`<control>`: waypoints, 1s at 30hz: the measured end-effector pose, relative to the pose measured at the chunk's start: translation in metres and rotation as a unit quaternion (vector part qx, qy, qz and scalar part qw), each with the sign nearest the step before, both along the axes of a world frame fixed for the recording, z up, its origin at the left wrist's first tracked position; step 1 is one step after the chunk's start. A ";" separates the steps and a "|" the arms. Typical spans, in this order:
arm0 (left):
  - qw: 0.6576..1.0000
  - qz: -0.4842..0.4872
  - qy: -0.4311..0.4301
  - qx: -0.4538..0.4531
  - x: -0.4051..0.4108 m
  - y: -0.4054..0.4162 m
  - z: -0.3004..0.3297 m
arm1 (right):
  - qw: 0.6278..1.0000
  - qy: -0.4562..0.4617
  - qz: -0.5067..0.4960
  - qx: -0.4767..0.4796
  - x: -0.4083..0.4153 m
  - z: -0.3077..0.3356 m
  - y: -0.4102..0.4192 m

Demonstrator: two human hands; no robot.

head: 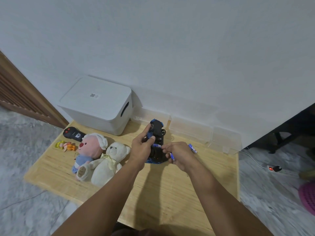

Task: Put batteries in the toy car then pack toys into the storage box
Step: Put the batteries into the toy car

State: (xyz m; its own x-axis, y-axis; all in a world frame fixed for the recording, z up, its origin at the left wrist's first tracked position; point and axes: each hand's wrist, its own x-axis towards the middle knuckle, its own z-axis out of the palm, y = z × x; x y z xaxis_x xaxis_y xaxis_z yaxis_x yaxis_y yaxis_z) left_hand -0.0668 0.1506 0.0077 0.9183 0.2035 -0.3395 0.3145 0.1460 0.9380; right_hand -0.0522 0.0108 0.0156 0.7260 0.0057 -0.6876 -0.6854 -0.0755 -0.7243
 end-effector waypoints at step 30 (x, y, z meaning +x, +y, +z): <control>0.996 0.069 0.044 -0.016 -0.005 0.011 -0.017 | 0.984 -0.057 -0.131 -0.104 -0.009 -0.050 -0.036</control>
State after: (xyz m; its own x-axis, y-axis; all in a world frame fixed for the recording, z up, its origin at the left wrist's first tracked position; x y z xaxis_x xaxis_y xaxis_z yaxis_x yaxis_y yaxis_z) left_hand -0.0720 0.1619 -0.0091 0.8484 0.3139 -0.4262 0.3701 0.2239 0.9016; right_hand -0.0610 -0.0252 -0.0340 0.7558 -0.3243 -0.5689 -0.6167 -0.0604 -0.7849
